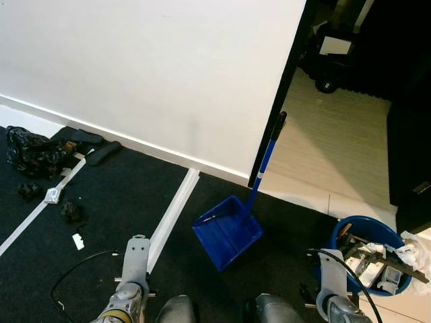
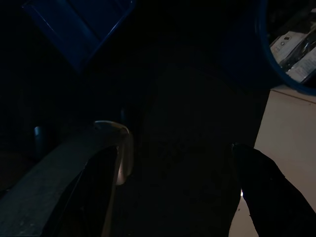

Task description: Sweep floor

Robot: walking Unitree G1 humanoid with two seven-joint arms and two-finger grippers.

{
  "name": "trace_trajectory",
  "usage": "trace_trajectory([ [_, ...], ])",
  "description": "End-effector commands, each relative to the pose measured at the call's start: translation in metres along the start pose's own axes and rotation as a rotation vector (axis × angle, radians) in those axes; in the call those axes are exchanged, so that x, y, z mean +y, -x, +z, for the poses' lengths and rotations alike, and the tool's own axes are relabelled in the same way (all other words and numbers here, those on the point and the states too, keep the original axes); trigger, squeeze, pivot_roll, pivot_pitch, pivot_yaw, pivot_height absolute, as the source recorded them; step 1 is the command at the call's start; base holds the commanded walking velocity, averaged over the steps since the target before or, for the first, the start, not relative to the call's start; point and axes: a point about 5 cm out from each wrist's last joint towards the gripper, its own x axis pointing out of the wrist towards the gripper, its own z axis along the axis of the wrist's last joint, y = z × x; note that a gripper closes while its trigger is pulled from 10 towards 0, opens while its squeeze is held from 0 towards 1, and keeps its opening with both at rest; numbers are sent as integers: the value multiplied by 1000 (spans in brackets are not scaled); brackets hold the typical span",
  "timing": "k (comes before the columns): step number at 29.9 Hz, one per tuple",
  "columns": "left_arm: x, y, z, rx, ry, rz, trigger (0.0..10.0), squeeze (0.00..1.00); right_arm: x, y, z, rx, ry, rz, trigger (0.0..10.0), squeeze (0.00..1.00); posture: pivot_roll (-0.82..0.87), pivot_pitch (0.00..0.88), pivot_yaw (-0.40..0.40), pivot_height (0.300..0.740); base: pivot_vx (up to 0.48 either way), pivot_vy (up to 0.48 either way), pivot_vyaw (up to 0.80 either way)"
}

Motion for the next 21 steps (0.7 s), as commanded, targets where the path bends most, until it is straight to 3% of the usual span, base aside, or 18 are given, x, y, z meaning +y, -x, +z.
trace_trajectory([
  [1,8,1,-11,50,-64,33,10000,0,-2,1,-3,15,-14,-8,10000,0,73,0,-59,740,0,0,0],
  [10,11,2,-12,45,-93,41,10000,0,-7,1,-6,31,-2,-30,10000,0,65,0,-49,740,0,0,0],
  [21,22,4,-17,35,-113,79,10000,0,-7,3,-14,46,-108,-80,10000,0,53,0,16,740,0,0,0],
])
